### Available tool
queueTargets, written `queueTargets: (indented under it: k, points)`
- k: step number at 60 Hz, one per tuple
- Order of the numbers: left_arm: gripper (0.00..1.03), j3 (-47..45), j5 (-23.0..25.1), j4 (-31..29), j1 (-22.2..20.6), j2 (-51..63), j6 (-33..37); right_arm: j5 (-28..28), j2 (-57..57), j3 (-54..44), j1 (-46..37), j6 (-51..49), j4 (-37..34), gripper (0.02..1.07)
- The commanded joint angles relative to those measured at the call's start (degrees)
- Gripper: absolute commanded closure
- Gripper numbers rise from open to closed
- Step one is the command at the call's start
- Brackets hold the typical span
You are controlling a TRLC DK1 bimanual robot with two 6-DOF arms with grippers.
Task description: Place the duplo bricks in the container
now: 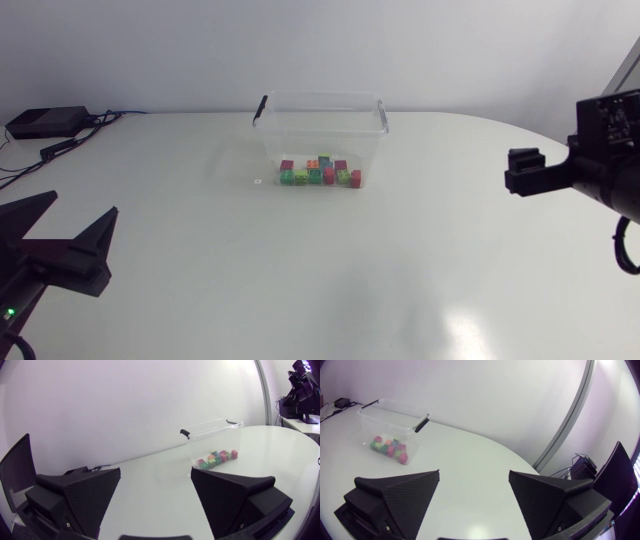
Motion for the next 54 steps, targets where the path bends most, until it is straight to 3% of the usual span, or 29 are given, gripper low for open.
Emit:
queueTargets:
  k: [1,23,54]
  points:
    - [0.05,-2.04,-0.50,0.06,0.47,-2.10,1.53,0.33,-3.81,-3.63,-1.84,-1.91,1.13,0.07]
    - [0.05,-4.61,-2.36,-0.44,0.55,-7.81,1.84,0.56,-17.93,-12.74,-4.40,-6.96,1.33,0.07]
    - [0.05,-10.56,-5.11,6.11,-1.90,-7.71,-8.66,-8.24,-34.18,-27.94,-5.85,4.59,7.98,0.07]
